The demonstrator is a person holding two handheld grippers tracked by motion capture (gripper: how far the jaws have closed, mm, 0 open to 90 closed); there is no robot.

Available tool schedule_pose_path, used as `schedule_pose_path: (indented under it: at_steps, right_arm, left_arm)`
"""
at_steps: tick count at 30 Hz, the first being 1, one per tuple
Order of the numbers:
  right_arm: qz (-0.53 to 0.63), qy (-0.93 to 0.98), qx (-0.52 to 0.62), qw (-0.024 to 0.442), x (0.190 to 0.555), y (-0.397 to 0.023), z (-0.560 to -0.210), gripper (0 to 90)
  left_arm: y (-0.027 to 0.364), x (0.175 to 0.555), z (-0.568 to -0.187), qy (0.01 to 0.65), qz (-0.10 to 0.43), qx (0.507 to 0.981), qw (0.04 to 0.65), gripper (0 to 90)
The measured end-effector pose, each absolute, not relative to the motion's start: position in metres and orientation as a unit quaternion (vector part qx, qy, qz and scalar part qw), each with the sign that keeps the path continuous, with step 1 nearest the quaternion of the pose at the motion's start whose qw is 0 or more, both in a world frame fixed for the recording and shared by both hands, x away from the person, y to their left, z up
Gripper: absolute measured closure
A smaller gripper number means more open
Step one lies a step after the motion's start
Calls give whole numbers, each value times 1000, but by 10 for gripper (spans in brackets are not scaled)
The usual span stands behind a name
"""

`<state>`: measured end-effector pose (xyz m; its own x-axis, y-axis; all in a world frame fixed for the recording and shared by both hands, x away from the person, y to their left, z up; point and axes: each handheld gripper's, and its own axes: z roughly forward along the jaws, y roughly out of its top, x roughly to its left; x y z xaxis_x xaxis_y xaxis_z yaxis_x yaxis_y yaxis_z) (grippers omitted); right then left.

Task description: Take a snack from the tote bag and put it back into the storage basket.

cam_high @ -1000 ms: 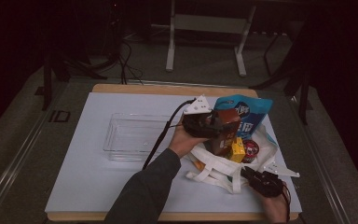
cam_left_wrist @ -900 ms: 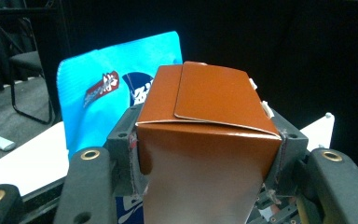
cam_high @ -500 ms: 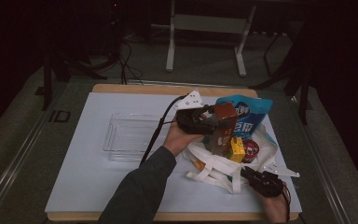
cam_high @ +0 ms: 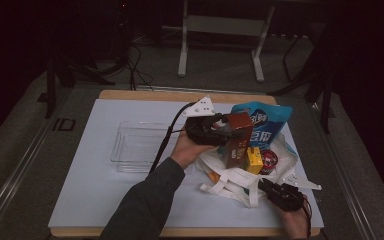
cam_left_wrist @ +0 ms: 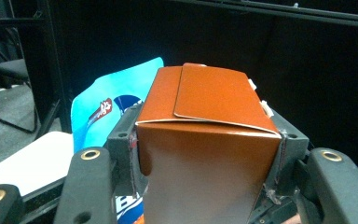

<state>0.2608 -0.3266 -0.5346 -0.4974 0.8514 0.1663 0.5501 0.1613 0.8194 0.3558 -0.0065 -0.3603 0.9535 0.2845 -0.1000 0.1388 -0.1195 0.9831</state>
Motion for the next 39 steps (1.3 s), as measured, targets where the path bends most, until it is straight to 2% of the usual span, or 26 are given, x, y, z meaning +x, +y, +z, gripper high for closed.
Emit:
schedule_pose_path:
  at_steps: [8, 39]
  right_arm:
    - [444, 743, 472, 170, 261, -327, -535, 750]
    - [444, 743, 471, 171, 260, -327, -535, 748]
  left_arm:
    - [5, 353, -355, 141, 45, 743, 652, 428]
    - [52, 344, -336, 140, 68, 741, 653, 429]
